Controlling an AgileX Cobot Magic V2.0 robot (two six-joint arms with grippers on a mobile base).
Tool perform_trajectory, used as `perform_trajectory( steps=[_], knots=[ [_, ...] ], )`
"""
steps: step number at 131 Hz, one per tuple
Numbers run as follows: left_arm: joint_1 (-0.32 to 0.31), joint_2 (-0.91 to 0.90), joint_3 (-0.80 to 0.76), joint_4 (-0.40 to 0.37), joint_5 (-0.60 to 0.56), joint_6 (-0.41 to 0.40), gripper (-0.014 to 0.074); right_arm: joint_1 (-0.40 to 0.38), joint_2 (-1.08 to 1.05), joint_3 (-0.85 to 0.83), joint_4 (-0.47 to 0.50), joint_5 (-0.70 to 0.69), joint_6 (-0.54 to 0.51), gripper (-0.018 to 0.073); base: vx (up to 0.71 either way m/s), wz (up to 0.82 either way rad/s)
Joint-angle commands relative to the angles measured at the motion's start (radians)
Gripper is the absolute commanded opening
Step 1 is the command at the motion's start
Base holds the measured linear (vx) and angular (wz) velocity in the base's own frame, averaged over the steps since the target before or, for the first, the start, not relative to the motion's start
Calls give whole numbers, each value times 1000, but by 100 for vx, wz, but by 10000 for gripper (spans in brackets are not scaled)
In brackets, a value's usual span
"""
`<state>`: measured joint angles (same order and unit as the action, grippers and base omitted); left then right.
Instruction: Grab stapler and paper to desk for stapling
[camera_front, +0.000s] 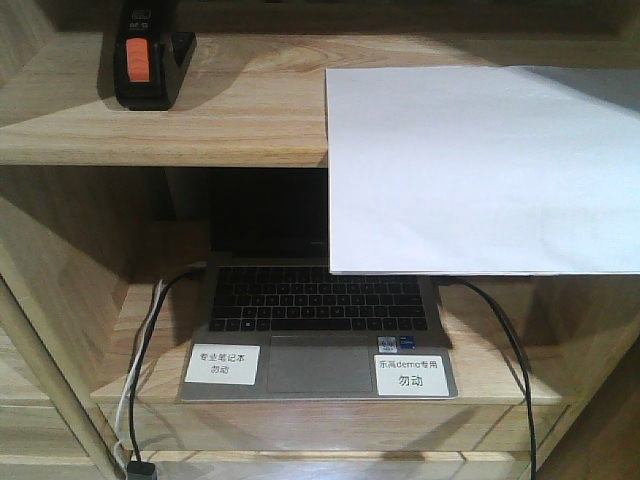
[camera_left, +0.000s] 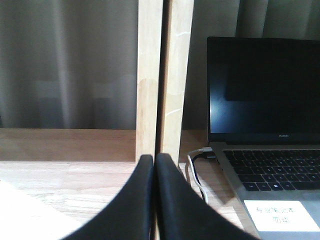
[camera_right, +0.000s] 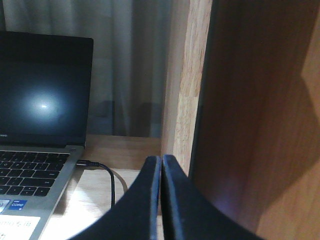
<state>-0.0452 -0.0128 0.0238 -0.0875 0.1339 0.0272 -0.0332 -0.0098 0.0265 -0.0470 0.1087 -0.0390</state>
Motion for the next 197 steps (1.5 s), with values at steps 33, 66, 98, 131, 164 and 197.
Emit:
perform_trajectory(
  steps=[33, 66, 98, 131, 164, 197],
  knots=[
    [4, -14, 10, -10, -72, -9, -6, -4, -10, 5, -4, -70, 0, -7, 0, 0],
    [4, -14, 10, -10, -72, -9, -6, -4, -10, 5, -4, -70, 0, -7, 0, 0],
    [4, -14, 10, -10, -72, -9, -6, -4, -10, 5, -4, -70, 0, -7, 0, 0],
    [4, -14, 10, -10, -73, -9, -6, -5, -10, 5, -10, -74, 0, -7, 0, 0],
    [4, -14, 10, -10, -122, -10, -6, -5, -10, 5, -12, -156, 0, -7, 0, 0],
    [4, -14, -4, -10, -495, -11, -6, -5, -10, -10, -12, -426, 0, -7, 0, 0]
  ],
)
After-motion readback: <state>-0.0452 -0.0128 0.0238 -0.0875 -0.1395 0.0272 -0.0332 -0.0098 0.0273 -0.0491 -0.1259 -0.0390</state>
